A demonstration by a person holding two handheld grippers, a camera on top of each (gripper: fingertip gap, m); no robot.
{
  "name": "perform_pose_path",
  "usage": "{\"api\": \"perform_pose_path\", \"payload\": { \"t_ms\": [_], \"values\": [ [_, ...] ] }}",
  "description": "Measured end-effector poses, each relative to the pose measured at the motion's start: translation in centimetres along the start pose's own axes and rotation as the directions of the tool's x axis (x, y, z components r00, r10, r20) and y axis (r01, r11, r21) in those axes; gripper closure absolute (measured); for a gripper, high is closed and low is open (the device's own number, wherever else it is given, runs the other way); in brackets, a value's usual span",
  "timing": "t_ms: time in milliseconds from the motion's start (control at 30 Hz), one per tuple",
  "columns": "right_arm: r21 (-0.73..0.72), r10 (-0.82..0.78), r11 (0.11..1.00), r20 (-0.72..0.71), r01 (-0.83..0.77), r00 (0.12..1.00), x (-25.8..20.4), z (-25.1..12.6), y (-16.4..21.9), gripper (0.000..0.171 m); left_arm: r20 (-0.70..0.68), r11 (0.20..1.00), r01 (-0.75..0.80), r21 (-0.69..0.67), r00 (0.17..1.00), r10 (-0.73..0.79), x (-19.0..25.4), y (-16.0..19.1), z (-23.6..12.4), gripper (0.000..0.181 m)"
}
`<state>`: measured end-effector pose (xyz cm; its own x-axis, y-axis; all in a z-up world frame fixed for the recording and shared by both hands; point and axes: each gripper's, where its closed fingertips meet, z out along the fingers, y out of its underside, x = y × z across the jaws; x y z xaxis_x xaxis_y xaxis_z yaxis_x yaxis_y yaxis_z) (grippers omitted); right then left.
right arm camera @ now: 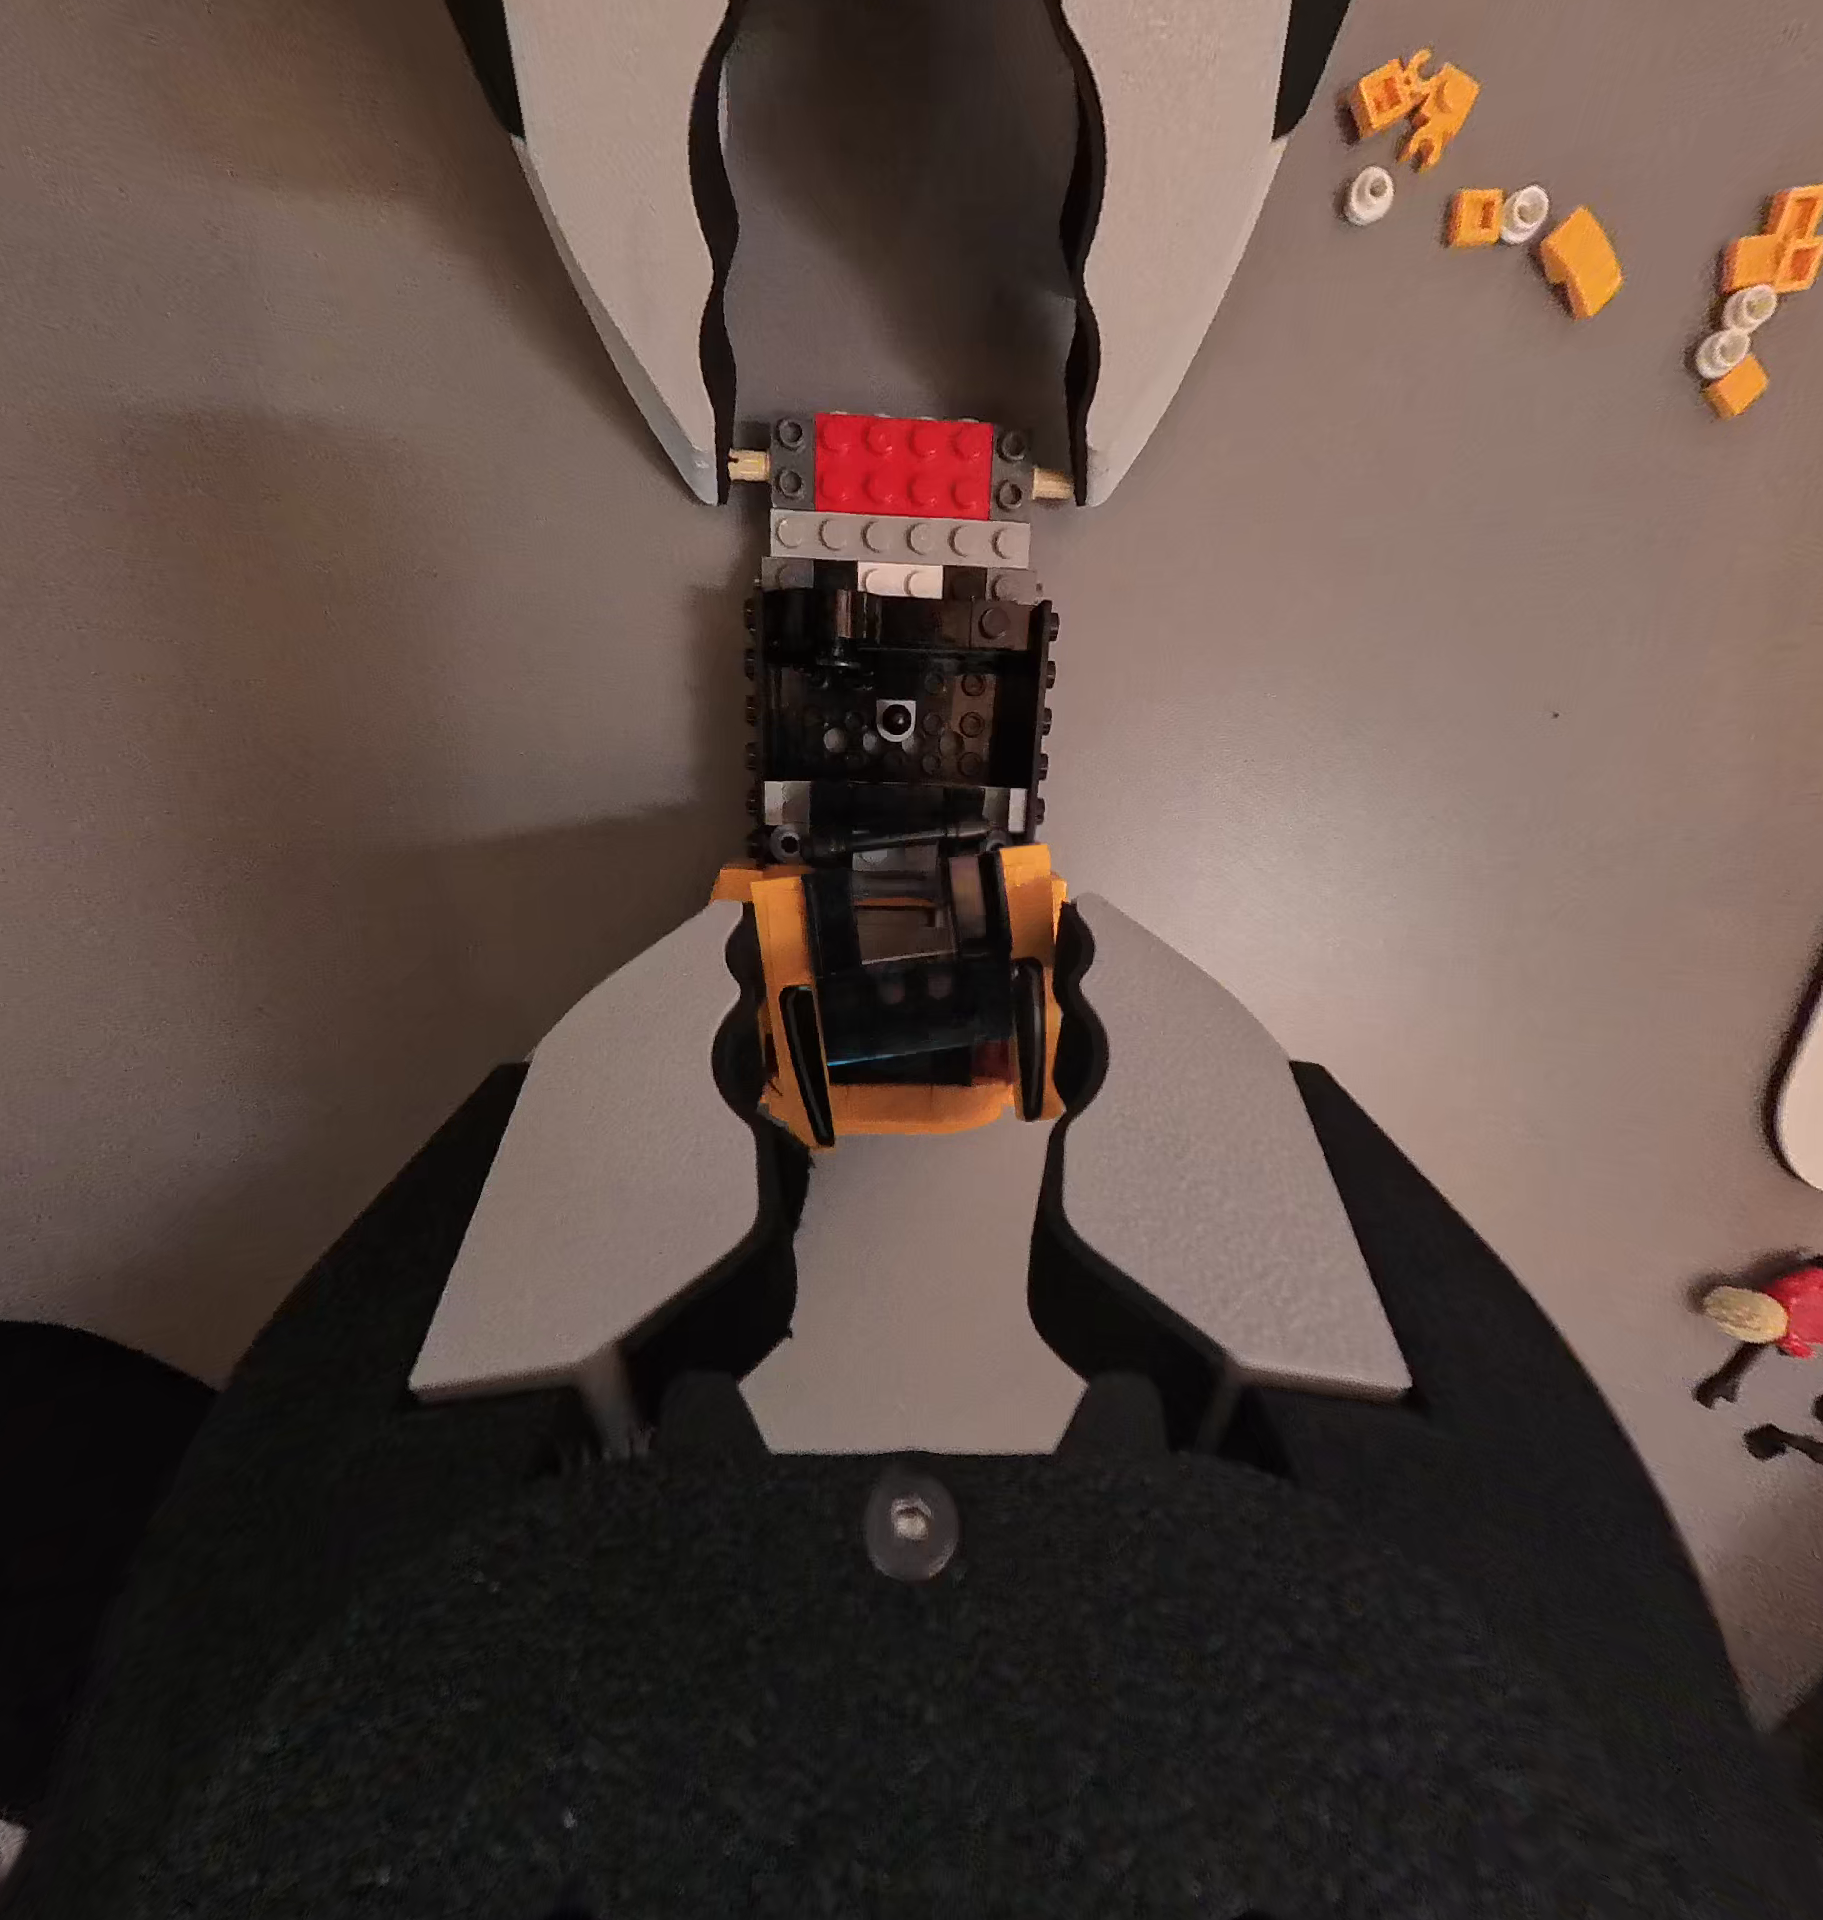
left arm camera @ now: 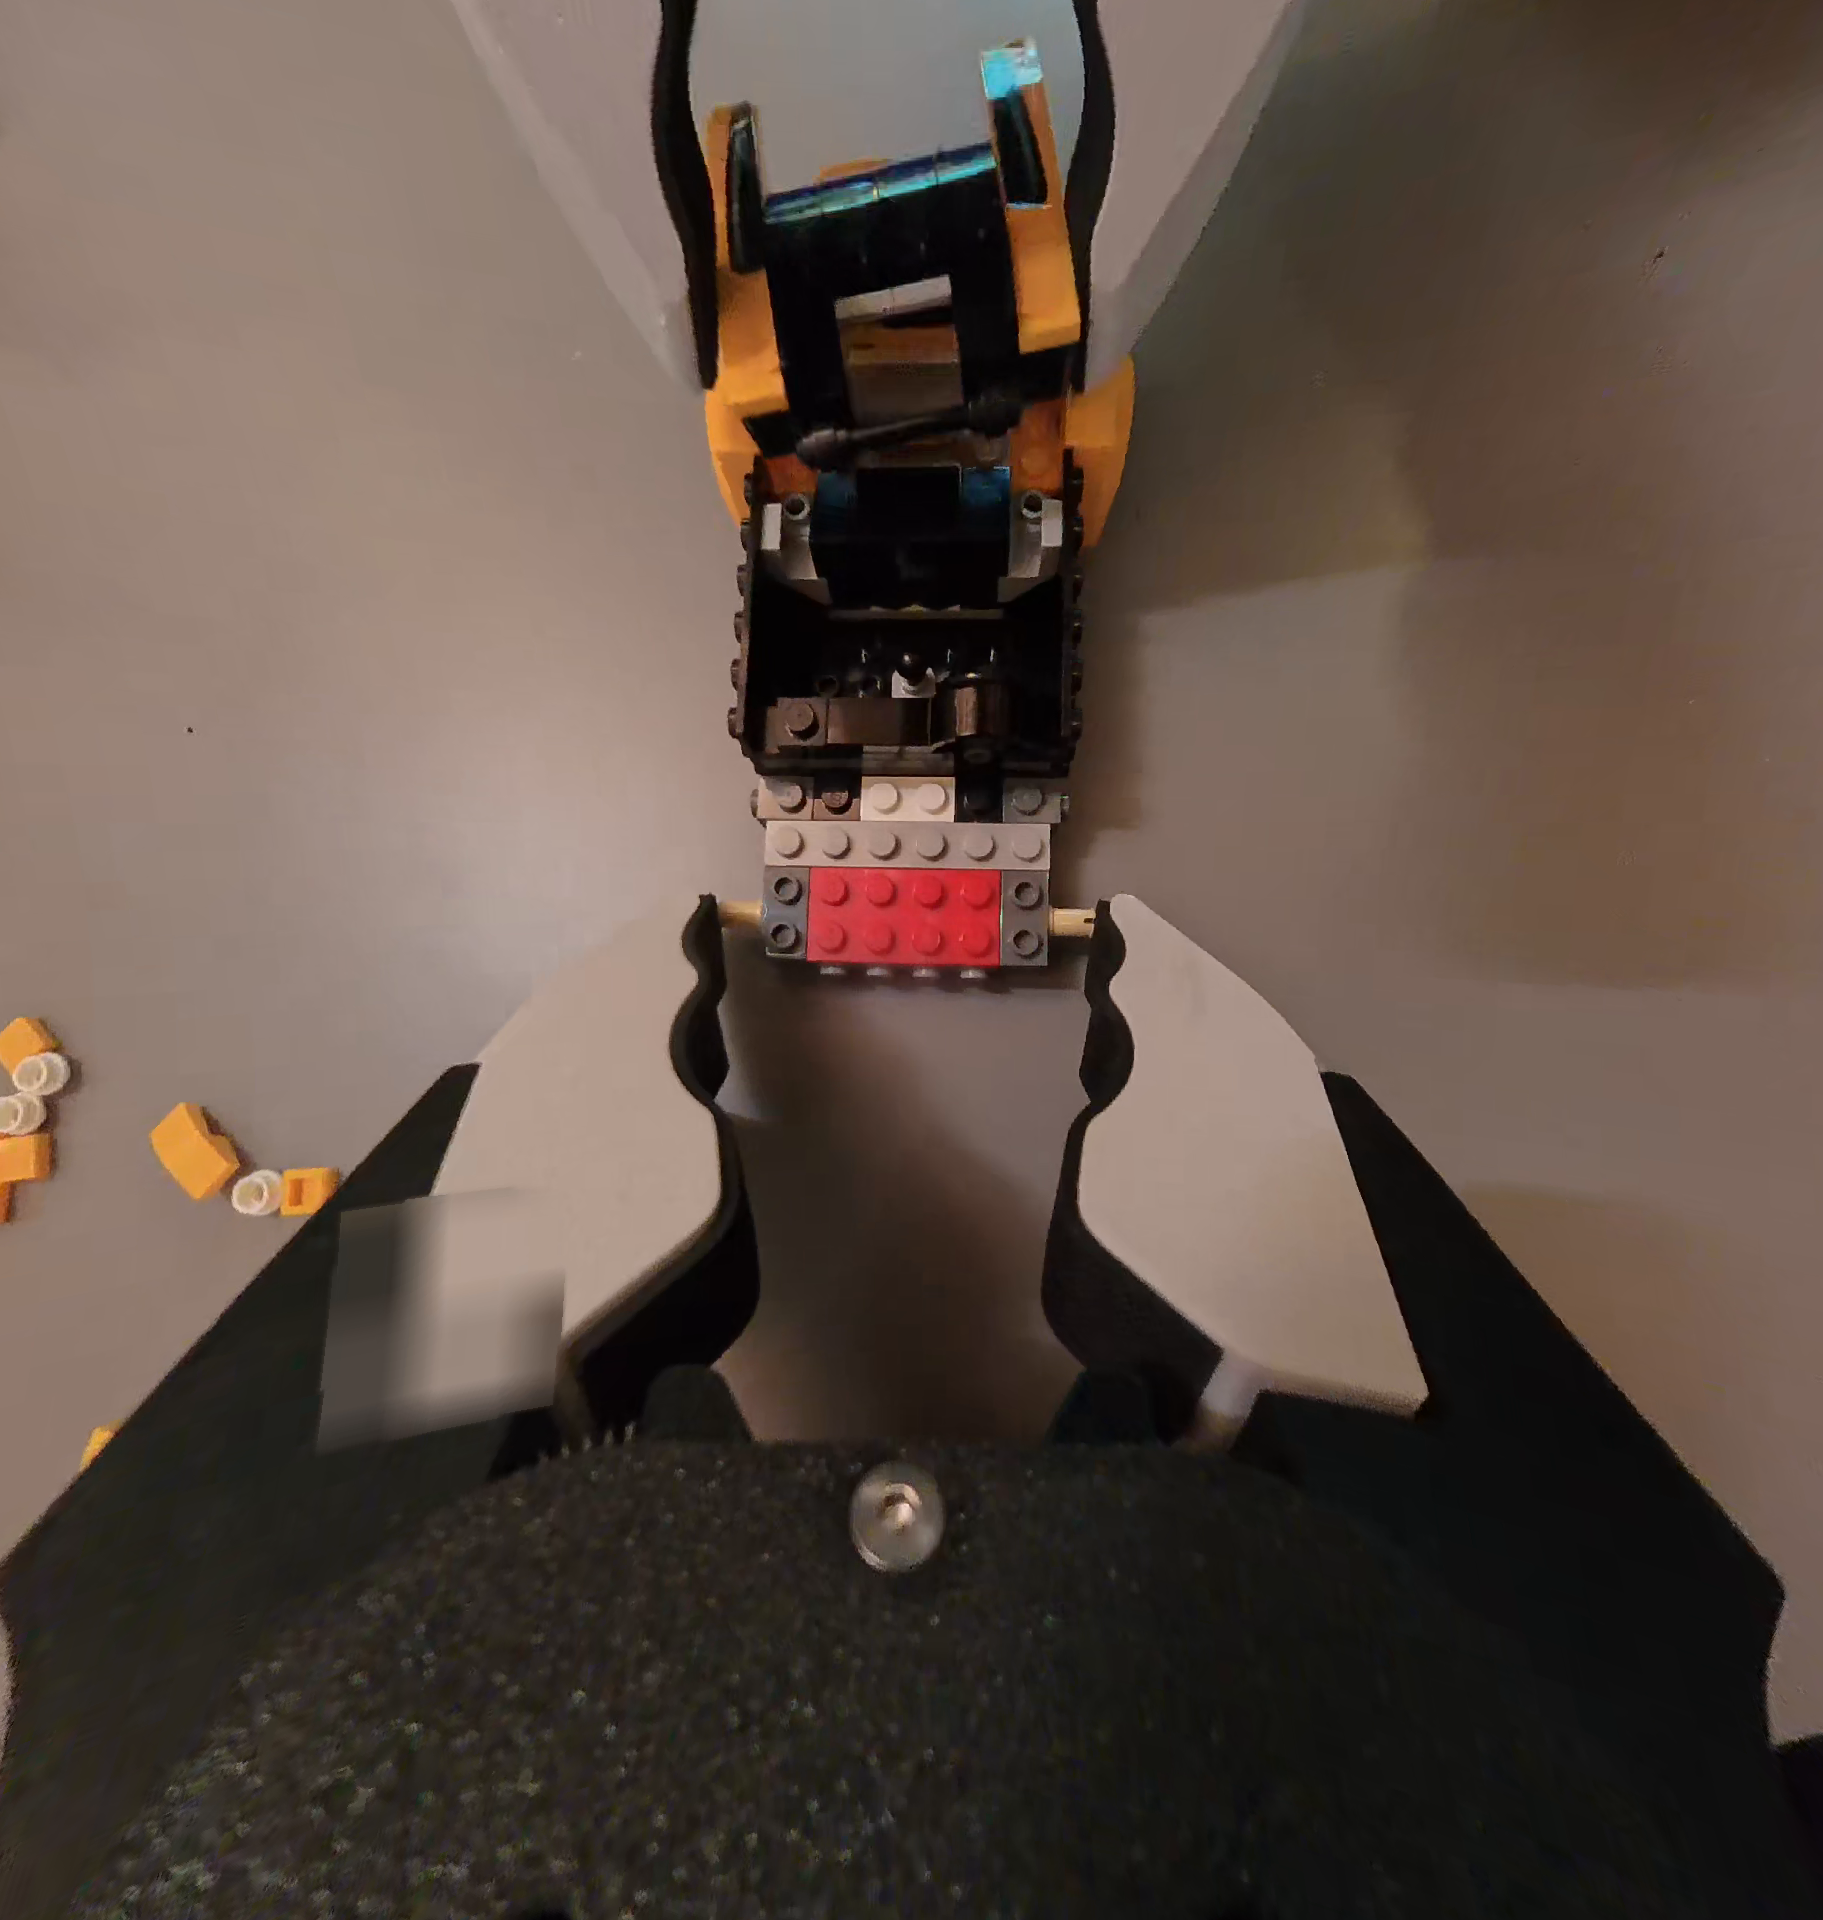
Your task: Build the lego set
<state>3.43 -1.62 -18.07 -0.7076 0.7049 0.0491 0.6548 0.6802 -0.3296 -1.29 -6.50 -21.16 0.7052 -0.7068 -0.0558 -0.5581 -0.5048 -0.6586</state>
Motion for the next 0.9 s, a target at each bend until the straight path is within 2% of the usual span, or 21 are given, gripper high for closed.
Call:
{"api": "perform_pose_path", "payload": {
  "t_ms": [267,433,733,900],
  "values": [
    [0.042,0.09,0.995,0.03,-0.092,0.995,-0.3,0.2,-0.5,0.117,0.0,1.0,0.002,-0.012,1.0,-0.002,0.1,0.1,-0.1,0.114],
    [0.098,0.129,0.986,0.048,-0.133,0.991,-0.5,0.0,-0.7,0.107,0.001,1.0,0.005,-0.011,1.0,-0.005,0.1,0.1,-0.1,0.115],
    [0.082,0.05,0.995,0.006,-0.05,0.999,-0.5,-2.1,1.5,0.115,0.001,1.0,0.005,-0.01,1.0,-0.005,0.1,0.2,-0.2,0.114],
    [0.07,0.024,0.997,-0.002,-0.024,1.0,-0.2,-2.6,1.3,0.116,0.001,1.0,0.004,-0.009,1.0,-0.004,0.1,0.2,-0.2,0.114]
  ]
}}
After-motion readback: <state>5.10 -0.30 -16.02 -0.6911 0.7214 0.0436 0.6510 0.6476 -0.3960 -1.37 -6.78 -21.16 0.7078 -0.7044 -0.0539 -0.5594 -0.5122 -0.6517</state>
